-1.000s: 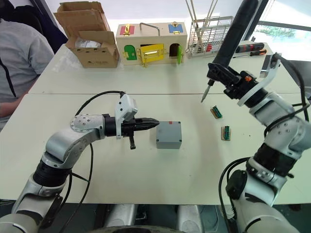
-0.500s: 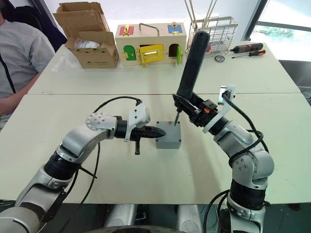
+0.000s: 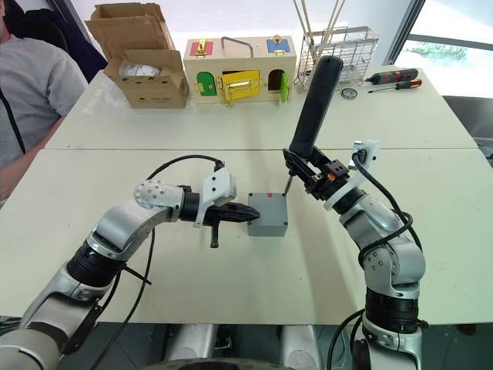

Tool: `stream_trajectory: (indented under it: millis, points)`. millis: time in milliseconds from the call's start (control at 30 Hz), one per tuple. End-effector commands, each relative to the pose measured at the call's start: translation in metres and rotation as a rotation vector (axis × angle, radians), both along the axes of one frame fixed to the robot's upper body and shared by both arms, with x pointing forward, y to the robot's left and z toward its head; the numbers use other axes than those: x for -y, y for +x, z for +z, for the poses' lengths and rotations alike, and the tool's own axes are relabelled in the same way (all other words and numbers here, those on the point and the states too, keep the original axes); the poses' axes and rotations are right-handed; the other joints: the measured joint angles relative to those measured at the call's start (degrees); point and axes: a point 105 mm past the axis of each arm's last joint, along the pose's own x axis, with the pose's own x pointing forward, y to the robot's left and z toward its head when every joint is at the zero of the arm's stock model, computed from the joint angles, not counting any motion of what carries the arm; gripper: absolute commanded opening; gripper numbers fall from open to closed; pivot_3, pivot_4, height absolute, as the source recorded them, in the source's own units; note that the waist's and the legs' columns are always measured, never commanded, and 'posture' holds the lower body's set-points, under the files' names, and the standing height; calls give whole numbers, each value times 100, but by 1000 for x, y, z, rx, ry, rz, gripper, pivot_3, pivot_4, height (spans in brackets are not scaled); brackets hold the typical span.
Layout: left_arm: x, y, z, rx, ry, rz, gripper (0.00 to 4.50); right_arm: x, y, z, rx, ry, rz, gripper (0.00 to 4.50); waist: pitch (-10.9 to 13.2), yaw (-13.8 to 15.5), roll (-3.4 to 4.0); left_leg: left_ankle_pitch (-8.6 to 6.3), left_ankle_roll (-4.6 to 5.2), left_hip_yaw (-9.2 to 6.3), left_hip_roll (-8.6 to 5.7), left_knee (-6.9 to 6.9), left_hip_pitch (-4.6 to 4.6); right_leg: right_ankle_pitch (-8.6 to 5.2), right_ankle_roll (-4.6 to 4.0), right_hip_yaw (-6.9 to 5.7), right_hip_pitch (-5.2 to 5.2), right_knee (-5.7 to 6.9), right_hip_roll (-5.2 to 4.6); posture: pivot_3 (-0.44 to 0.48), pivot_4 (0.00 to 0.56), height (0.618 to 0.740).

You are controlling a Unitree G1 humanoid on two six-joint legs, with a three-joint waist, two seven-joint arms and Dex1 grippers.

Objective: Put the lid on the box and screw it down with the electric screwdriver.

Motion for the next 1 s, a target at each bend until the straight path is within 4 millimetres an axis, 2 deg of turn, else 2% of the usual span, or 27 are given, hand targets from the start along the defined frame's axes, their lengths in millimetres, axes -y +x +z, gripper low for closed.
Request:
stream_trajectory:
  millis: [33,233,400,500,733,1000]
  points:
    - [-1,-2,5,12,-6,-5,0,-1,-4,12,72,-3,-4,1846,0,0,0,0,0,0,0,0,0,0,0,0,0,0,0,0,150,728]
    - [-1,-3,2,8,0,-4,0,-16,-5,-1,51,-25,27,1846,-1,-3,-1,0,0,0,0,0,1,0,0,0,0,0,0,0,150,728]
    - [-1,-3,2,6,-2,0,0,-19,-6,-9,54,-91,31,1846,-1,-6,-1,0,0,0,1,0,3,0,0,0,0,0,0,0,150,728]
    - [-2,-3,0,0,-3,7,0,-18,-10,-23,48,-186,20,1846,-4,-3,-7,0,0,0,1,0,4,0,0,0,2,0,0,0,150,728]
    - [-5,-5,-10,-28,7,22,0,-15,-19,-47,9,-192,-23,1846,-41,6,-68,-21,34,-2,7,-3,40,-5,0,0,38,-4,0,0,150,728]
    - [-3,-6,-14,-29,17,16,0,-16,-17,-60,-7,-212,-29,1846,-73,3,-103,-24,37,-4,20,-7,62,-14,-9,-1,60,-8,-1,0,150,728]
